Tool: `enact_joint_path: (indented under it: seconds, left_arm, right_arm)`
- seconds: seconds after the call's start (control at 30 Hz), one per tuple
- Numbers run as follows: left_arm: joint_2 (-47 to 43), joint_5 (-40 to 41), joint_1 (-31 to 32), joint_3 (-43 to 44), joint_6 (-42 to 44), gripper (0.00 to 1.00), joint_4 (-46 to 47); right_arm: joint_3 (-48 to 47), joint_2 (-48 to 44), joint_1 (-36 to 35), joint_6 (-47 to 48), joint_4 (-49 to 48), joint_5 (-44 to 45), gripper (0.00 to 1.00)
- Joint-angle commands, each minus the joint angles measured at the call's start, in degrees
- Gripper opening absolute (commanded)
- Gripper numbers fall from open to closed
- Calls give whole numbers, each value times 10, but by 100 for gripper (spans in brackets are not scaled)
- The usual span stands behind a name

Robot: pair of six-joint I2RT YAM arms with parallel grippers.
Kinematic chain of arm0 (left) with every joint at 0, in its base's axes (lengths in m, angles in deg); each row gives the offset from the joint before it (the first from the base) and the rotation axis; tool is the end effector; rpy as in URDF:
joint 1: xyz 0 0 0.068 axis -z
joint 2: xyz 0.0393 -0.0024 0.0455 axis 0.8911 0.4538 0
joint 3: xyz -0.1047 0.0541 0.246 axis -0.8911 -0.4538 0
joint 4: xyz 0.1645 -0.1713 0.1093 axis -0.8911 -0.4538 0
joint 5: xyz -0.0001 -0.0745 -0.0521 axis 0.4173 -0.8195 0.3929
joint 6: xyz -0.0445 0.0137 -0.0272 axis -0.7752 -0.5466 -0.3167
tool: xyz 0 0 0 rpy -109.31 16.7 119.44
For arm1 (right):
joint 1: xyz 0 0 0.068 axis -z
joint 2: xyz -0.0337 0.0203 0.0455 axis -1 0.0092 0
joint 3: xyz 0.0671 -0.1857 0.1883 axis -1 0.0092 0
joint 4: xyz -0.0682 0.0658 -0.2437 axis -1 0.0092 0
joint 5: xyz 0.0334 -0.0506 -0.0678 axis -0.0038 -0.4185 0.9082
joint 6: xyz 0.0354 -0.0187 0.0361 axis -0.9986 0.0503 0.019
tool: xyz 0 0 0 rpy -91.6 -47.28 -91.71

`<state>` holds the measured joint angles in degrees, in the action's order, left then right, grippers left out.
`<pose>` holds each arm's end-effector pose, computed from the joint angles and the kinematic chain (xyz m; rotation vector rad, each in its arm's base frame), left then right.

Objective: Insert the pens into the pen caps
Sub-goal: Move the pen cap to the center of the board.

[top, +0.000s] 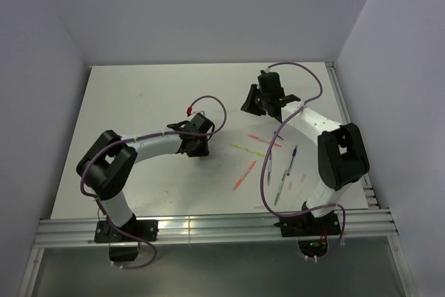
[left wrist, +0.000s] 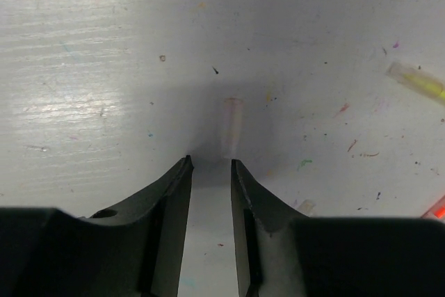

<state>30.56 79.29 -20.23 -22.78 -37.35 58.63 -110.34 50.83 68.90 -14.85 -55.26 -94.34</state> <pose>0.2521 -0.2252 0.1610 -0.0879 2.6537 -0.3037 0.3499 0.1359 0.2374 0.1857 2.3430 0.6140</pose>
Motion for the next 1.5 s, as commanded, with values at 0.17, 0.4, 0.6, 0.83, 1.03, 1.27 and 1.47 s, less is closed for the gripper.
enact_joint_path:
  seconds: [0.17, 0.4, 0.6, 0.83, 1.03, 1.27, 1.47]
  left_arm:
    - [-5, 59, 4, 4, -6, 35, -88]
    - [12, 79, 4, 15, -15, 34, -94]
    - [22, 69, 4, 26, -14, 34, -87]
    - [-29, 35, 4, 0, -29, 32, -88]
    - [-25, 33, 29, -2, -115, 20, -77]
    - [8, 37, 31, -1, -198, 3, -40]
    - [46, 34, 31, 30, -199, 1, -28]
  right_arm:
    - [-16, -9, 5, 12, -7, 0, 27]
    - [-18, -5, 6, 13, -7, -4, 27]
    - [-18, -4, 8, 12, -7, -9, 27]
    - [-16, -9, 9, 13, -5, -10, 27]
    - [-15, -11, 10, 10, -4, -10, 27]
    - [-13, -11, 11, 10, -7, -14, 27]
    - [-12, -14, 12, 9, -7, -14, 26]
